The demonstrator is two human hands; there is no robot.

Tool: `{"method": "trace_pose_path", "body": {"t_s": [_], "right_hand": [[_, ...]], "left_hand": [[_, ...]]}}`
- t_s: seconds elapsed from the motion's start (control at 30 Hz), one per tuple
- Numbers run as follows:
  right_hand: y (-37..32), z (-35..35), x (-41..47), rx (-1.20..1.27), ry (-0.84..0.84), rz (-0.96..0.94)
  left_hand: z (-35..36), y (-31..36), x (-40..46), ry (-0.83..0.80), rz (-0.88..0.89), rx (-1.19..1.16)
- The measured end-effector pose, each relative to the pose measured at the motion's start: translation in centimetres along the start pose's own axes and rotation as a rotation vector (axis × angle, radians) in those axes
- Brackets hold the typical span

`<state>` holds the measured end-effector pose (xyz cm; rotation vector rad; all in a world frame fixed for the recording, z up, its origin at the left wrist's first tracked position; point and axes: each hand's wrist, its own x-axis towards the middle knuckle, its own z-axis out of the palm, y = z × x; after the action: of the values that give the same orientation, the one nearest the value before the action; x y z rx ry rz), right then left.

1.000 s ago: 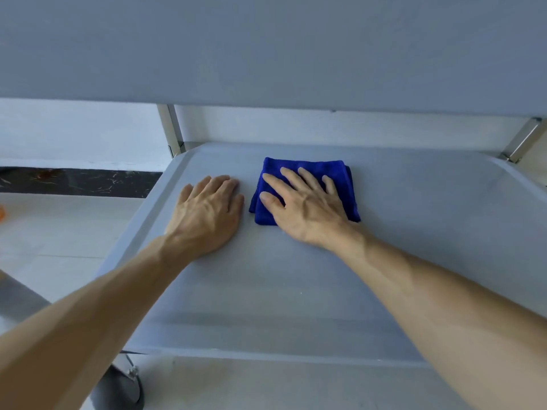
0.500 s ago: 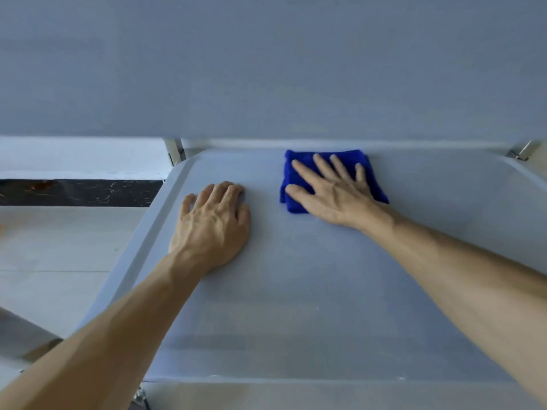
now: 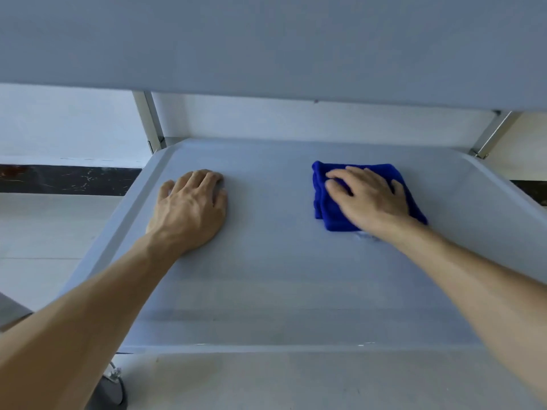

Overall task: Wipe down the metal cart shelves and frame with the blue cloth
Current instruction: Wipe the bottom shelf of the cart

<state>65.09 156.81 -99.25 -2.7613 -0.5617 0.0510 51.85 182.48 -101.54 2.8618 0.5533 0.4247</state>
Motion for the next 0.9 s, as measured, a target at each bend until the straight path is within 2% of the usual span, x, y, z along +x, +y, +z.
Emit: {"method": "trace_pose_path", "body": {"t_s": [0.03,0.1,0.27,0.37,0.47,0.53,0.6,0.67,0.77,0.83,0.9], "right_hand": [[-1.1,0.8,0.3,-0.037,0.042,0.008],[-3.4,2.1,-0.6,-0.079,0.014,-0.062],[-5.8,2.7,-9.0,-0.075,-0.119,-0.397],[-3.9,1.5,-14.0,-0.018,-0.182,-0.537],[0.3,-0.3,-16.2,-0.131,-0.177,-0.624],[2.7,-1.6,-16.6,-0.24,-0.196,-0.619],[3.9,-2.6,-16.5,-0.235,-0.257,-0.563],[3.7,-3.2,-16.0,-0.113,-0.307,-0.503],[2.0,-3.2,-15.6,0.092,-0.271,-0.339],[0.7,-2.3,-15.8,-0.045,-0.208,-0.363],[-0.1,-1.3,-16.3,-0.228,-0.198,-0.432]], "left_hand": [[0.0,-0.1,0.0,-0.003,0.0,0.002],[-0.1,-0.2,0.0,-0.009,-0.005,-0.001],[-0.3,-0.1,-0.3,-0.016,-0.012,-0.007],[-0.5,-0.1,-0.2,-0.033,-0.005,-0.009],[-0.6,0.1,-0.4,-0.034,-0.008,-0.019],[-0.9,0.4,-0.5,-0.062,-0.026,-0.005],[-1.5,1.2,-0.5,-0.121,-0.043,0.081],[-2.2,2.6,-1.1,-0.121,-0.016,0.118],[-3.2,5.8,-3.8,-0.048,0.052,-0.083],[-3.7,7.2,-5.8,-0.057,0.079,-0.176],[-4.1,7.1,-7.1,-0.09,0.132,-0.15]]}}
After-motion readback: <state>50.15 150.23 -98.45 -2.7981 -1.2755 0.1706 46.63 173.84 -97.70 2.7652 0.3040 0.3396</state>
